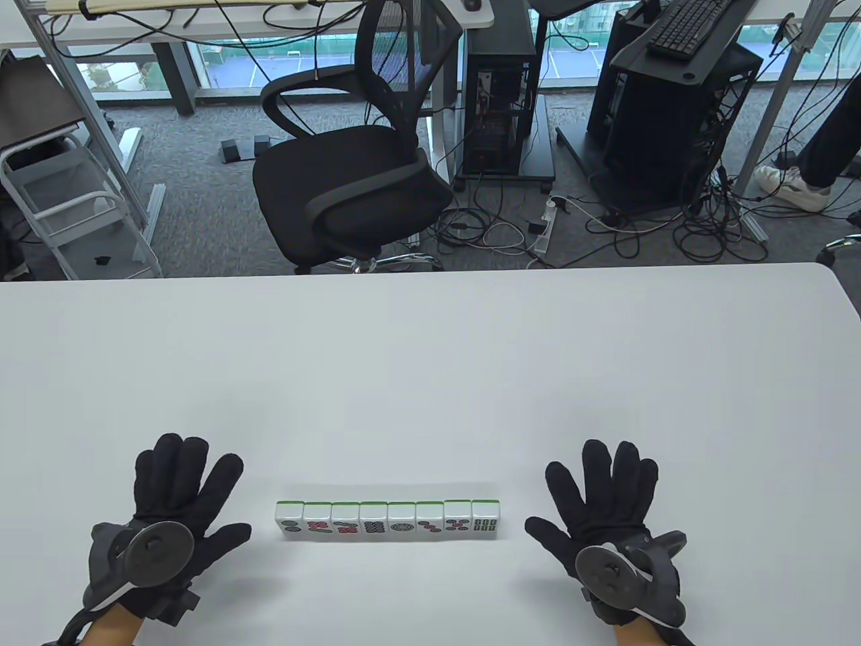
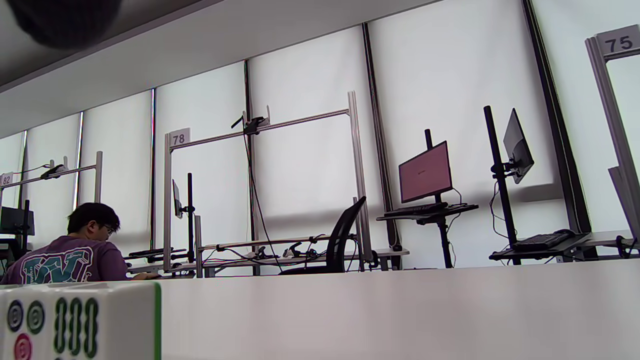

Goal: Flip mahjong tiles upright in a row

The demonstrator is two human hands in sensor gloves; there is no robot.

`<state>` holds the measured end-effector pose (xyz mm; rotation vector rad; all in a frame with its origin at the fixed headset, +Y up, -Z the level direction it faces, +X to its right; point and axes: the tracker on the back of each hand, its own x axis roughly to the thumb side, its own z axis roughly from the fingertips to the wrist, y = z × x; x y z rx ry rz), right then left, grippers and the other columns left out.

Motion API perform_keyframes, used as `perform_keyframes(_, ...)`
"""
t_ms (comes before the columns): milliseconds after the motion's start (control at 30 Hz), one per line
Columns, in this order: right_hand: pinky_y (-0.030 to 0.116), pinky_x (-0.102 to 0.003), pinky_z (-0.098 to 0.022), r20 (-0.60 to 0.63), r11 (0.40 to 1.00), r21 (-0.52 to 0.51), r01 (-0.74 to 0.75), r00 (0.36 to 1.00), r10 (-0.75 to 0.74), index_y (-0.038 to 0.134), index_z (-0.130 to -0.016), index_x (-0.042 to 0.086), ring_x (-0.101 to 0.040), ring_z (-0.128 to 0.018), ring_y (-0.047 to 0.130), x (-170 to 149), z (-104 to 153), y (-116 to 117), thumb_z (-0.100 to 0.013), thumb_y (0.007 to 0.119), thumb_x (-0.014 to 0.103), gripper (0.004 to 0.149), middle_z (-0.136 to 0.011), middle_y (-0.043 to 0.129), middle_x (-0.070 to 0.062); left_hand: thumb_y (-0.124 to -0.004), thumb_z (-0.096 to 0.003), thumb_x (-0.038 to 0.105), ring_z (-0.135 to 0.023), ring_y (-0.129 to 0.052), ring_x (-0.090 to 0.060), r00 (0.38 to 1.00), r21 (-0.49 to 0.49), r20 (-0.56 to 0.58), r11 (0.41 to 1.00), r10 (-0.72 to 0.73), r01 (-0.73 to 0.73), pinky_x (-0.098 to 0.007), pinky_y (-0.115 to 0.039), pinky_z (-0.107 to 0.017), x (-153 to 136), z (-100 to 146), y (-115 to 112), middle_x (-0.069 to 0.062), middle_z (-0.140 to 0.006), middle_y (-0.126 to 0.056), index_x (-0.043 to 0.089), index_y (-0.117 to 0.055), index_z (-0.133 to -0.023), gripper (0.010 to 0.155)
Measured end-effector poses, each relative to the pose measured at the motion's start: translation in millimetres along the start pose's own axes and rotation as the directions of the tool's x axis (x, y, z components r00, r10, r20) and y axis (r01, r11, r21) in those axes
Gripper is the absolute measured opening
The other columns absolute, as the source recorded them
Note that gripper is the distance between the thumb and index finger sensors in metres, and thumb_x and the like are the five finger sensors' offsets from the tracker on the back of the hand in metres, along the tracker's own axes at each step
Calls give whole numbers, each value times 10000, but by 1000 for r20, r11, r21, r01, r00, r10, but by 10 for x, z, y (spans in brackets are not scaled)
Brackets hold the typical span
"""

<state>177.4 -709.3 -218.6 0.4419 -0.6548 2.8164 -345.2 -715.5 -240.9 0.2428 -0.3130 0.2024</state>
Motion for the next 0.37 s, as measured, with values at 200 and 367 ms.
perform_keyframes(200, 87, -727, -660, 5, 1000, -7, 17, 1000, -17, -9, -945, 466, -480, -905, -101, 7, 0, 12, -428, 608, 665, 829, -1054, -167, 5, -617, -307, 753, -1085, 182, -162, 999, 15, 30, 999, -29, 29, -535, 22, -831, 82, 14, 27, 248, -1072, 155, 569, -128, -993, 862)
perform_keyframes(367, 94, -726, -661, 17, 1000, -7, 5, 1000, -5, -3, -948, 462, -477, -909, -92, 24, 6, 18, -427, 613, 660, 830, -1056, -158, -1, -618, -309, 750, -1080, 188, -157, 998, 11, 35, 999, -43, 43, -530, 26, -832, 98, 19, 24, 254, -1063, 166, 570, -129, -992, 859)
